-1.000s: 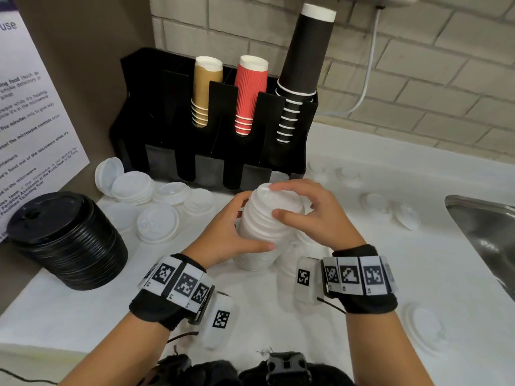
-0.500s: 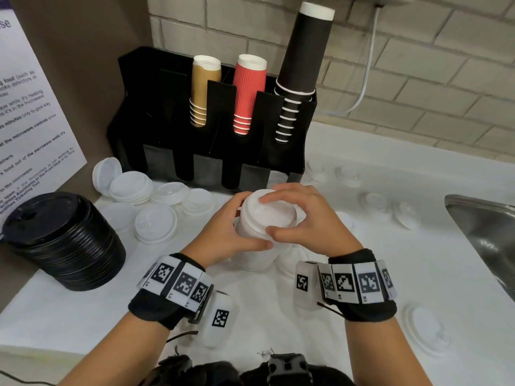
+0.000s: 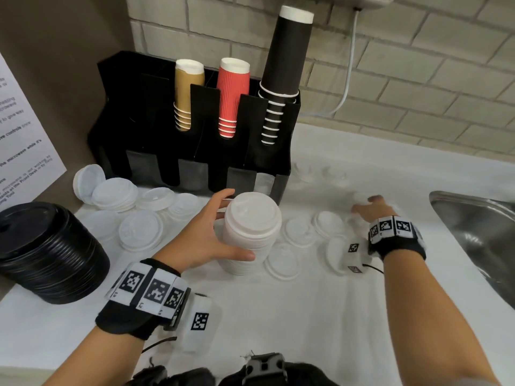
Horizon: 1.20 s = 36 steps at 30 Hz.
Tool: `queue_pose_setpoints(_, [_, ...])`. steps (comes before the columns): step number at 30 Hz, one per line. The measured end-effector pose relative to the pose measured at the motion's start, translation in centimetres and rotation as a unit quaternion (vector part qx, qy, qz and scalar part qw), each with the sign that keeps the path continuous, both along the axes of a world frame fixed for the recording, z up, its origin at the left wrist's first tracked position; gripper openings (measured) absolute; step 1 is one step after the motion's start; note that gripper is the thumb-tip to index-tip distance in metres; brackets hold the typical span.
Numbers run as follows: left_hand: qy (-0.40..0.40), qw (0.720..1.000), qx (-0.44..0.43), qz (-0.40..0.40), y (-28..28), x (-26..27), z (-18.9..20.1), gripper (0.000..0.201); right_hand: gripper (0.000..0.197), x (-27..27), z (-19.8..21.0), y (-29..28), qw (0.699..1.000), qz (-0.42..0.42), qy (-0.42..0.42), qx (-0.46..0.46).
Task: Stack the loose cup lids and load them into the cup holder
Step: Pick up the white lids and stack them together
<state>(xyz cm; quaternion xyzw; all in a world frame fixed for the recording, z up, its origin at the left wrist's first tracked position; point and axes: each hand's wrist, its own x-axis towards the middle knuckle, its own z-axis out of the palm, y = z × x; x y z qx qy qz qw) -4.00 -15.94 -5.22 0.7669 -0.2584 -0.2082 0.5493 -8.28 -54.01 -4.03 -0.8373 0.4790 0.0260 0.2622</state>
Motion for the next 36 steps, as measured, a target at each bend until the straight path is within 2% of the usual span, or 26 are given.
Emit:
queue_pose_setpoints(4, [0.000,1.000,0.003,-0.001,0.1,-0.2,0.0,0.125,0.070,0.5,-1.0,-1.7,0.997,0.038,0.066,-0.019])
queue_pose_setpoints(9, [-0.001,1.000,-0.003,0.004,0.1,-0.1,0.1,0.121,0.062,1.2,-1.1,-1.7,0.978,0.083,0.159,-0.107])
queue_pose_setpoints(12, [0.002,1.000,-0.005,0.002,0.1,0.0,0.2,0.119,0.055,1.6,-1.1,-1.5,0.968,0.154,0.162,-0.113])
queue_pose_setpoints(15, [0.007,1.000,-0.007,-0.001,0.1,-0.1,0.2,0.117,0.048,1.9,-1.1,-1.4,0.968,0.181,0.143,-0.096])
queue_pose_setpoints(19, [0.008,1.000,-0.010,-0.006,0.1,-0.3,0.1,0.115,0.065,2.0,-1.2,-1.4,0.973,0.193,0.090,-0.086])
queue_pose_setpoints(23, [0.009,1.000,-0.011,-0.011,0.0,-0.4,0.1,0.112,0.074,2.1,-0.7,-0.8,0.957,0.244,0.129,-0.086])
queue_pose_setpoints(25, [0.009,1.000,-0.014,-0.013,0.1,-0.5,0.1,0.109,0.073,2.2,0.1,-0.1,0.958,0.232,0.126,-0.108])
queue_pose_setpoints(27, [0.007,1.000,-0.015,-0.013,0.2,-0.6,0.1,0.108,0.070,2.2,1.4,1.0,0.970,0.197,0.074,-0.125])
queue_pose_setpoints(30, [0.005,1.000,-0.020,-0.011,0.0,-0.7,0.1,0.103,0.065,1.8,3.6,4.2,0.974,0.199,-0.091,-0.063])
queue_pose_setpoints(33, [0.013,0.999,-0.035,-0.010,-0.2,-0.8,0.0,0.100,0.059,0.4,5.0,9.0,0.931,0.245,-0.260,0.067])
queue_pose_setpoints(36, [0.010,0.999,-0.047,-0.003,-0.3,-0.9,-0.1,0.094,0.055,-1.2,5.2,13.8,0.876,0.255,-0.375,0.164])
